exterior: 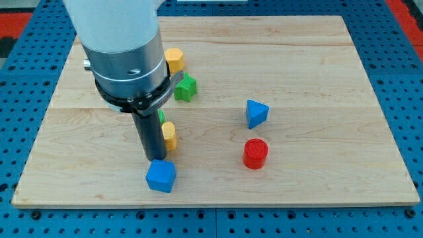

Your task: Move the green circle and yellow heart to the left diagonal to the red star

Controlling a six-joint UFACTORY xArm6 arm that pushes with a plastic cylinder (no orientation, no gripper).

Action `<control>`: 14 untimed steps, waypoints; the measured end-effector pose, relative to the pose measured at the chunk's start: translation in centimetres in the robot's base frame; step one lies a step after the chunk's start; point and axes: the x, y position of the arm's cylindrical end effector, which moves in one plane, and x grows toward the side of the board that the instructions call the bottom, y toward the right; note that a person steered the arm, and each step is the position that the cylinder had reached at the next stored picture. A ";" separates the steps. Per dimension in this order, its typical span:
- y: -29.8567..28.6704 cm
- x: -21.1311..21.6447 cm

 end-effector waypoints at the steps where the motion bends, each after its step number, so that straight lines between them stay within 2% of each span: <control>1: 3.1 -0.2; 2: 10.1 -1.2; 3: 10.3 -6.9; 4: 7.7 -8.6; 6: 0.6 -5.9; 7: -2.5 -5.9; 8: -2.2 -6.0; 10: 6.1 -5.9; 12: 3.4 -2.7; 13: 5.4 -3.5; 14: 4.1 -4.5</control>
